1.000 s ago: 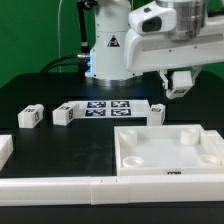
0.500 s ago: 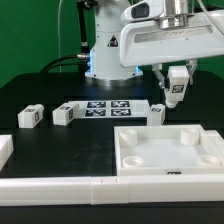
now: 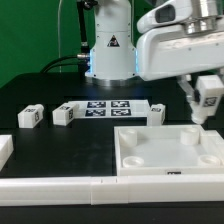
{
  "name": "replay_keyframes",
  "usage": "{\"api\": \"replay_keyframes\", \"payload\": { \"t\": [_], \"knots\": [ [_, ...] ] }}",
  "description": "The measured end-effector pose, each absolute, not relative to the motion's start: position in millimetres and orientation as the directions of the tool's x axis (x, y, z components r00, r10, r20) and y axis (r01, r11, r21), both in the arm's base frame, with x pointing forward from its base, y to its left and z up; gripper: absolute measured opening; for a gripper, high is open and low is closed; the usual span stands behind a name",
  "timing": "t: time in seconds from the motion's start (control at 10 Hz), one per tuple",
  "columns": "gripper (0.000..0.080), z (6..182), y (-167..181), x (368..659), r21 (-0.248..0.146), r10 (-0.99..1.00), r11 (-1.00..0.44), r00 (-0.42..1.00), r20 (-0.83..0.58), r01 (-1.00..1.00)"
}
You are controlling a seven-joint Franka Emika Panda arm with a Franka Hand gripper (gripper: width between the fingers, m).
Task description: Assemble one leg
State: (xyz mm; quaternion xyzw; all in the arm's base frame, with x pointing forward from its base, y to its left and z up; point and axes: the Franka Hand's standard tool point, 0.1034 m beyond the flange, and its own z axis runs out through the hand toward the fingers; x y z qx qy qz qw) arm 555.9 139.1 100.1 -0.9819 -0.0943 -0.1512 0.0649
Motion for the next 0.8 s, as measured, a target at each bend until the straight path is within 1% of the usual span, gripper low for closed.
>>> {"api": "replay_keyframes", "payload": {
  "t": [0.2,0.5,0.6,0.8],
  "knots": [
    [0.0290,97.3,137,552,-0.097,0.164,-0.974,0.937,0.309,0.203],
    [0.0290,96.8,136,553,-0.094,0.171,-0.973,0.935,0.310,0.209],
    [0.0290,96.4,130,557,-0.086,0.187,-0.971,0.932,0.312,0.224],
    [0.0290,106.6,136,582,-0.096,0.184,-0.970,0.931,0.314,0.224]
  ]
}}
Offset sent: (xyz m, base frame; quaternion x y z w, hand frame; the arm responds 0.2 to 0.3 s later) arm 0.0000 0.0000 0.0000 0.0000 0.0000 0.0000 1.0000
